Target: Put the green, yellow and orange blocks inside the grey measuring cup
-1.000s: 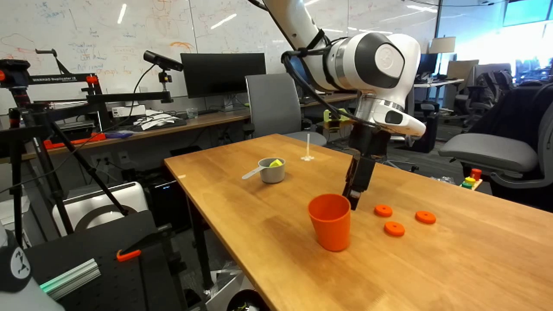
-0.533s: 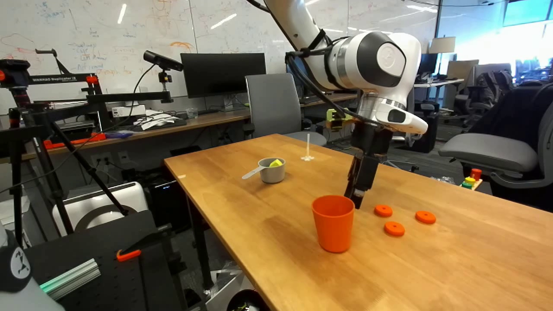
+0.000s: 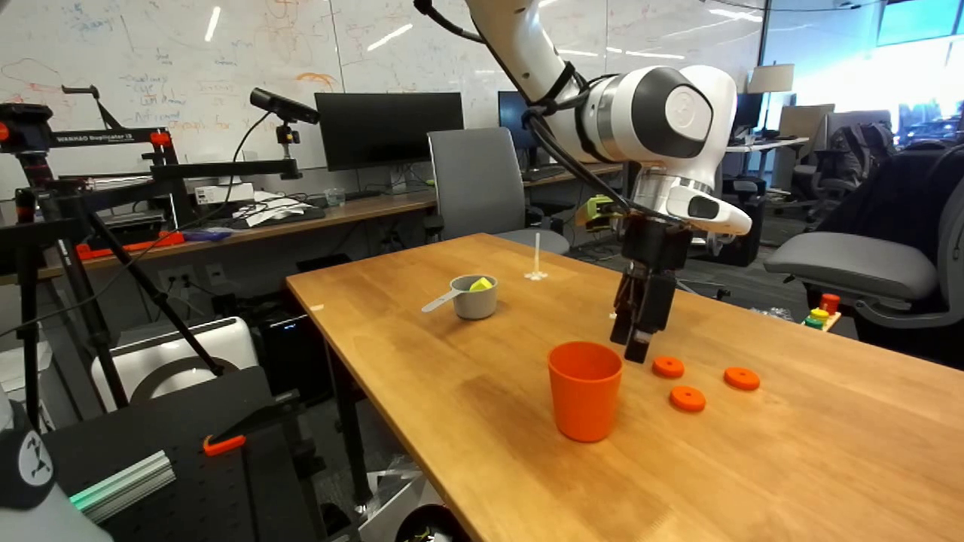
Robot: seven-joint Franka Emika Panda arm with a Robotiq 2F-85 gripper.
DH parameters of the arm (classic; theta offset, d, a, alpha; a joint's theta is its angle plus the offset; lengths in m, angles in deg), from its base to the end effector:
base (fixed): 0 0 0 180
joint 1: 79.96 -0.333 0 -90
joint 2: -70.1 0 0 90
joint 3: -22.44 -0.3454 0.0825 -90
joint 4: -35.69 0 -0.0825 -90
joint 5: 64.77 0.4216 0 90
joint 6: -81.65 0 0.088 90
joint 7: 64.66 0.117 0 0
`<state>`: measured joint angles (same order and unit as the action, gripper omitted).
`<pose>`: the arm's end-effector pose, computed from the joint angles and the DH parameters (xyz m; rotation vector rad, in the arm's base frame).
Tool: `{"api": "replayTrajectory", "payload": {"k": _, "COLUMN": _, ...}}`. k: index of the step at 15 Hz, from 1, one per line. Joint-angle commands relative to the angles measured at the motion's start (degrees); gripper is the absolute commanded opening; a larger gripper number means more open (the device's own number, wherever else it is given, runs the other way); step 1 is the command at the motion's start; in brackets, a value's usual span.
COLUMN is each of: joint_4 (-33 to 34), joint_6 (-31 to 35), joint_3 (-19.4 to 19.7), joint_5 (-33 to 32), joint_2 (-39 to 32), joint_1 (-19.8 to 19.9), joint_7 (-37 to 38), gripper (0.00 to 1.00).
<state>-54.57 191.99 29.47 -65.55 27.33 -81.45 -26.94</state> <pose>0.6939 -0.0598 0.1646 2.7019 -1.0354 -0.5100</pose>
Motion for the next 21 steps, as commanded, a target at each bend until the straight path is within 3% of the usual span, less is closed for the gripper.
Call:
{"api": "replayTrajectory", "payload": {"k": 1, "joint_4": 4.7, "joint_6": -2.5, "joint_3": 0.0, "joint_5": -0.3, "joint_2": -1.8, "joint_1": -1.0, "joint_7": -1.2, "gripper": 1.00}}
{"api": "replayTrajectory", "payload": {"k": 8, "joint_4": 5.3, "joint_6": 0.3, "joint_3": -0.5, "joint_5": 1.9, "joint_2": -3.3, "joint_1": -1.2, "joint_7": 0.3, "gripper": 1.00}}
{"api": "replayTrajectory", "payload": {"k": 14, "joint_4": 3.9, "joint_6": 8.6, "joint_3": -1.7, "joint_5": 8.4, "joint_2": -5.0, "joint_1": -1.1, "joint_7": 2.4, "gripper": 1.00}}
{"api": "replayTrajectory", "payload": {"k": 21, "joint_4": 2.9, "joint_6": 8.3, "joint_3": -1.5, "joint_5": 9.7, "joint_2": -4.7, "joint_1": -1.7, "joint_7": 4.6, "gripper": 1.00}}
